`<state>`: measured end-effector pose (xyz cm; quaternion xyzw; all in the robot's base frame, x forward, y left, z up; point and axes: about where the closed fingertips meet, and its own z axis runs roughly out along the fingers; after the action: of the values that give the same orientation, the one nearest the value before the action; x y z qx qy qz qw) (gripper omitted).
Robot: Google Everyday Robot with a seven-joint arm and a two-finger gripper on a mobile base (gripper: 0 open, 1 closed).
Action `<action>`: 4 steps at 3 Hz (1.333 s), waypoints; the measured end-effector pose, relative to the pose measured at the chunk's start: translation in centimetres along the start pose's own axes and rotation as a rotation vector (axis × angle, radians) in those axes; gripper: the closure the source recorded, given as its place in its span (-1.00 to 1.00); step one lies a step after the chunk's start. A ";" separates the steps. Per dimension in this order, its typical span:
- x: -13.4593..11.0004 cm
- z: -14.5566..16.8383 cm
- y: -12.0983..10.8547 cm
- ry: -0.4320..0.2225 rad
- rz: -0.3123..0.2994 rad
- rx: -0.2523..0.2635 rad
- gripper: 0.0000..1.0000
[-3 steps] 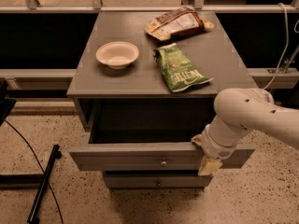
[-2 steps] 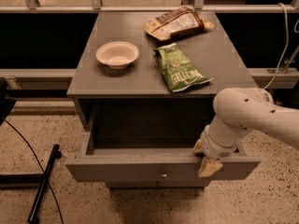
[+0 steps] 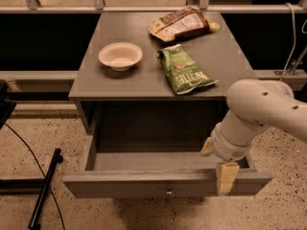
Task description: Open top drawer
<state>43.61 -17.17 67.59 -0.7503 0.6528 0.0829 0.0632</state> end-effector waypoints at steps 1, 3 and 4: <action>-0.4 -4.1 0.5 -0.004 -0.019 0.023 -1.00; 0.5 -5.1 -3.8 -0.015 -0.039 0.075 -0.24; 1.3 -2.9 -6.1 -0.026 -0.035 0.079 0.23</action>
Offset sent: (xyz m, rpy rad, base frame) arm 0.0386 -0.0167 0.0659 0.0442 -0.0955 0.0207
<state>49.90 -18.15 70.03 -0.7574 0.6415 0.0655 0.1028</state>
